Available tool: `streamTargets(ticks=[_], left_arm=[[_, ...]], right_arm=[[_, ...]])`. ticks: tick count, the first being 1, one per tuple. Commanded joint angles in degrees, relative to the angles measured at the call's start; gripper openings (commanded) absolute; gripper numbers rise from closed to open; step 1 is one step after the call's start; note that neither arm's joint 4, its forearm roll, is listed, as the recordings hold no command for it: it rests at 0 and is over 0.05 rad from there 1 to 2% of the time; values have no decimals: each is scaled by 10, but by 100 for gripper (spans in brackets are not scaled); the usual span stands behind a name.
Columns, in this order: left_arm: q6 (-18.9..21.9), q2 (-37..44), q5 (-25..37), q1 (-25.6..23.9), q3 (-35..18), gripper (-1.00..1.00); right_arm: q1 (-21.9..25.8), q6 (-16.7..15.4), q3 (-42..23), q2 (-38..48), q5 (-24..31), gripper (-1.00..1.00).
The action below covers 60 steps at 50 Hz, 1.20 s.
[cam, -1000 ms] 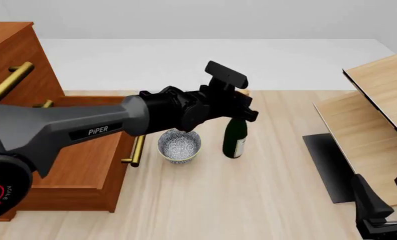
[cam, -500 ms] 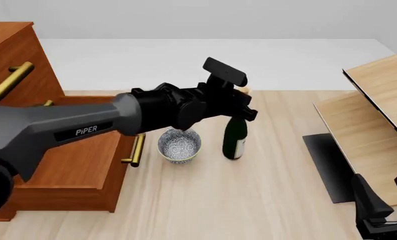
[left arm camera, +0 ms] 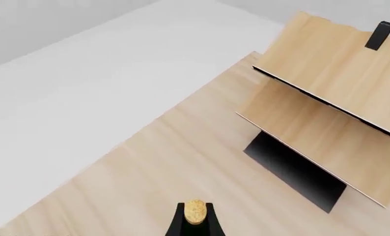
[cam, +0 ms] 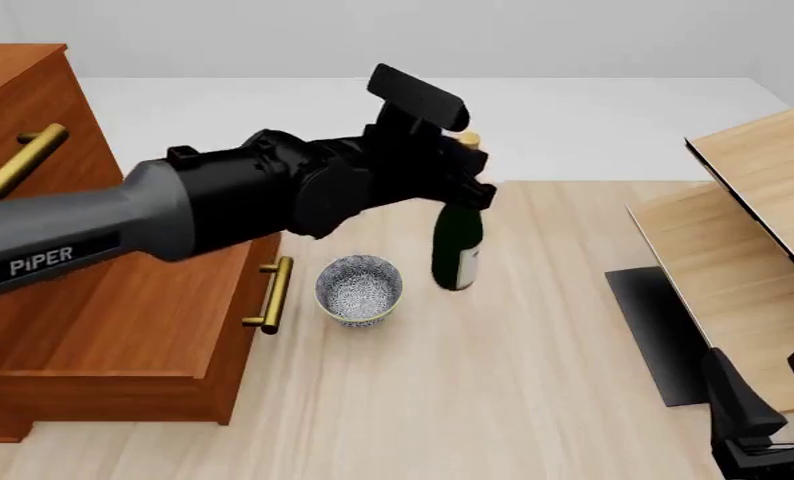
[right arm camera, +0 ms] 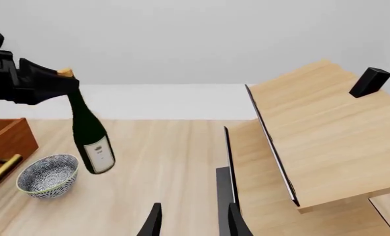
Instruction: Put the wine bottle in the bottom drawer of the cabinet.
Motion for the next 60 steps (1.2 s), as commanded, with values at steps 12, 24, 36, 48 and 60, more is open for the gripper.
streamTargets(ticks=[12,24,36,48,60], left_arm=[[19,-173,8,43,82,-100],[37,-238,29,64,99,-100],[57,-312,52,93,120,-100],[58,-361,129,138,102,-100],[71,-435,206,200,108,-100]], right_arm=[[2,-1,0,4,-4,100],[4,-2,0,0,1,100],[5,-1,0,-2,2,100],[4,2,0,3,-2,100],[5,6,0,2,-2,100]])
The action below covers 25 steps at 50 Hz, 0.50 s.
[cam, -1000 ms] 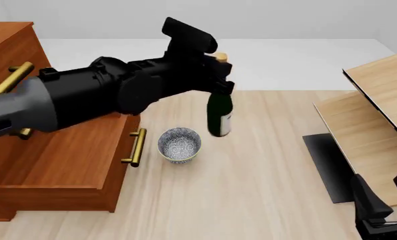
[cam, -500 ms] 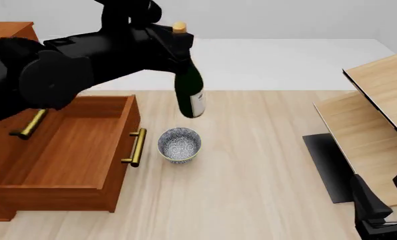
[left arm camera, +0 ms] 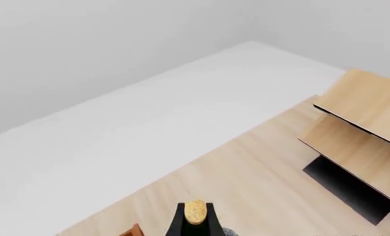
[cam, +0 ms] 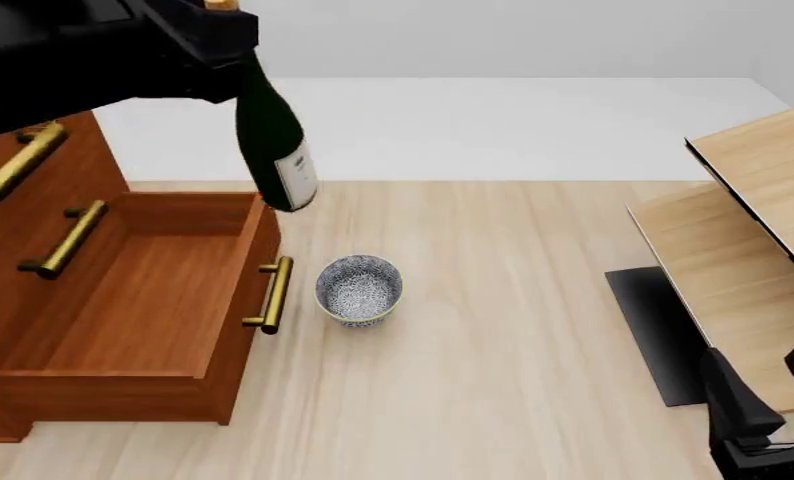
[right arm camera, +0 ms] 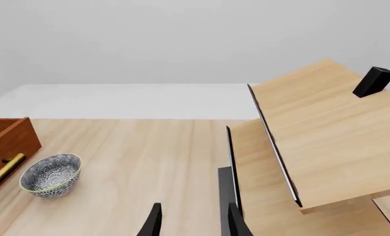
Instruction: Put the wine bottle in the bottom drawer of the cabinet.
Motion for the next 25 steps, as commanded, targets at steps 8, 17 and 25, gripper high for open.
streamTargets(ticks=[8,17,25], left_arm=[[18,-143,85,98,48,-100],[7,-186,115,124,57,-100],[6,-207,130,138,76,-100]], right_arm=[[0,4,0,-2,-1,100],[1,4,0,3,-6,100],[3,2,0,-5,2,100]])
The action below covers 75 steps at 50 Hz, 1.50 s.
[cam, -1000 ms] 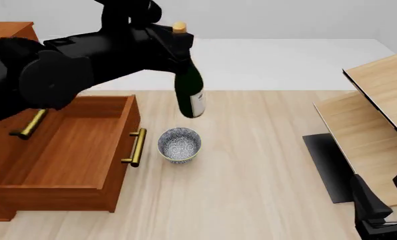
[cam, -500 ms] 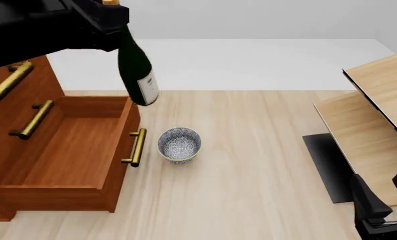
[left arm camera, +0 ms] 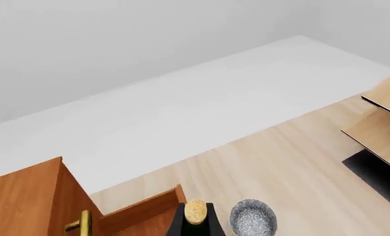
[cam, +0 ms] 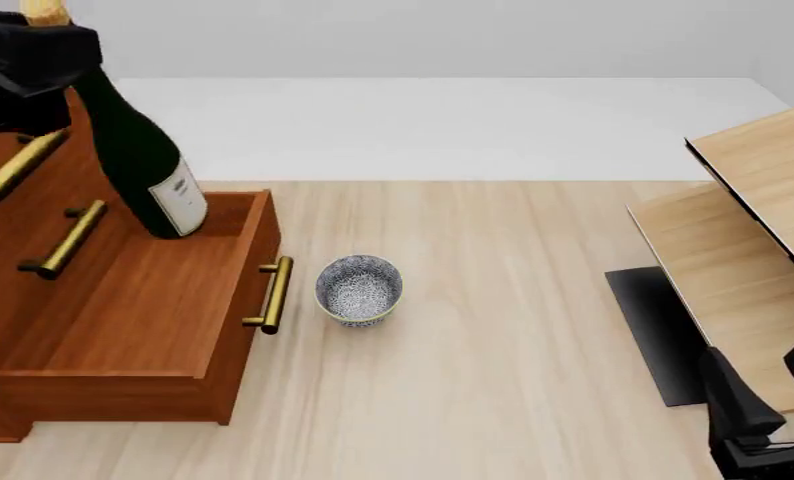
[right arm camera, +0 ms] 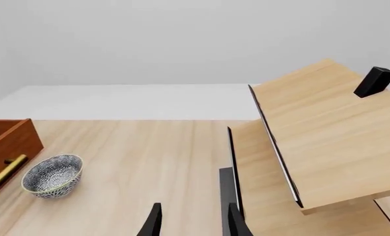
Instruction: Put the wine bottle in the bottom drawer of the cabinet.
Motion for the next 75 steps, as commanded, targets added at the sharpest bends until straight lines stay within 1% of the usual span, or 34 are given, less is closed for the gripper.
streamTargets(ticks=[1,3,4,7,10,11,15,17,20,22,24,26,31,33,35,36,38,41,45,46,48,50,54,55,56,57,58,60,63,64,67,72,74,75], left_arm=[[4,-55,34,32,19,-100],[-7,-53,40,38,21,-100],[12,-52,42,41,28,-100],[-4,-54,47,42,34,-100],[3,-64,51,51,40,-100],[-11,-61,53,50,40,-100],[2,-61,60,55,48,-100],[-24,-53,65,55,44,-100],[1,-47,77,62,45,-100],[-16,-35,81,51,31,-100],[-12,-25,84,50,27,-100],[-27,-17,89,52,23,-100],[-6,-5,85,59,29,-100],[-19,6,87,54,21,-100],[5,3,89,65,23,-100],[-10,11,93,63,18,-100],[-5,14,94,62,11,-100],[-10,18,98,67,2,-100],[-4,26,93,74,12,-100],[-18,27,96,77,7,-100],[-6,28,94,78,7,-100],[-6,30,92,83,5,-100],[-15,34,88,87,2,-100],[-38,38,87,83,-1,-100],[-45,37,85,83,-2,-100],[-35,38,84,85,0,-100],[-34,37,82,87,3,-100],[-45,38,80,85,3,-100],[-43,41,75,87,9,-100],[-59,43,74,84,8,-100],[-55,45,72,90,12,-100],[-51,55,67,84,28,-100],[-67,59,63,79,30,-100],[-66,59,61,81,32,-100]], right_arm=[[1,-2,0,-6,5,100],[2,-1,0,-7,5,100],[1,-2,0,-7,5,100],[1,-2,0,-8,5,100],[2,-4,0,-6,5,100],[2,-3,0,-6,4,100],[3,-4,0,-1,0,100],[3,-4,0,3,-4,100],[4,-5,0,2,-2,100],[3,-5,0,1,-1,100],[4,-5,0,1,-2,100],[4,-4,0,1,-2,100],[4,-4,0,-2,2,100],[3,-4,0,1,-1,100],[4,-3,0,2,-2,100],[4,-4,0,4,-4,100],[3,-4,0,4,-3,100],[4,-5,0,3,-2,100],[3,-5,0,4,-3,100],[4,-5,0,4,-3,100],[3,-6,0,2,-1,100],[2,-5,0,4,-3,100],[3,-6,0,5,-4,100],[3,-6,0,5,-4,100],[3,-6,0,5,-4,100],[3,-6,0,6,-4,100],[3,-6,0,5,-4,100],[3,-6,0,4,-2,100],[4,-6,0,2,0,100],[4,-7,0,2,0,100],[4,-7,0,3,-1,100],[3,-8,0,3,-1,100],[5,-8,0,3,0,100],[6,-9,0,3,0,100]])
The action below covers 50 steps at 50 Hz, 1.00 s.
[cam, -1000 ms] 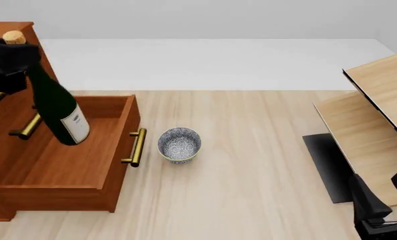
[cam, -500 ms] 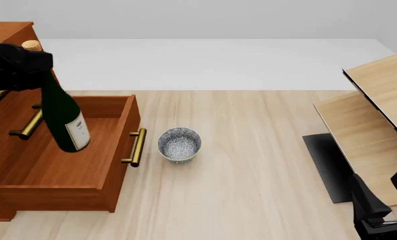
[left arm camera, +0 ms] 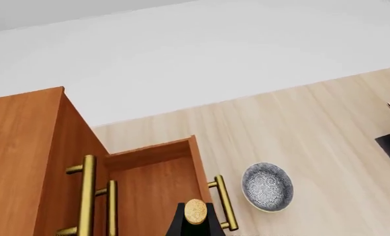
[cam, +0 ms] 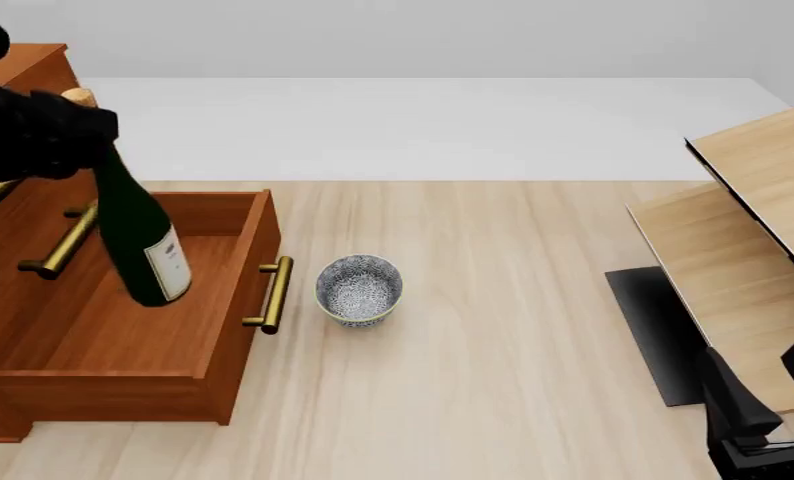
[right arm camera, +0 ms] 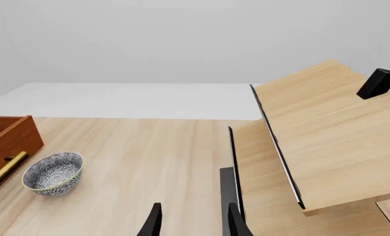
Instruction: Put the wine bottle in the bottom drawer of the cabinet.
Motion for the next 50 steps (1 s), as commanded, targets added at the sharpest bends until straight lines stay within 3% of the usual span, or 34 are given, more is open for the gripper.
streamTargets(ticks=[1,4,36,50], left_arm=[[-8,-1,-8,7,14,-100],[-28,1,-14,9,21,-100],[-17,6,-63,21,96,-100],[-18,3,-71,23,104,-100]], right_arm=[[1,-3,0,-3,3,100],[1,-2,0,-8,9,100],[2,-5,0,-3,4,100],[2,-5,0,-3,4,100]])
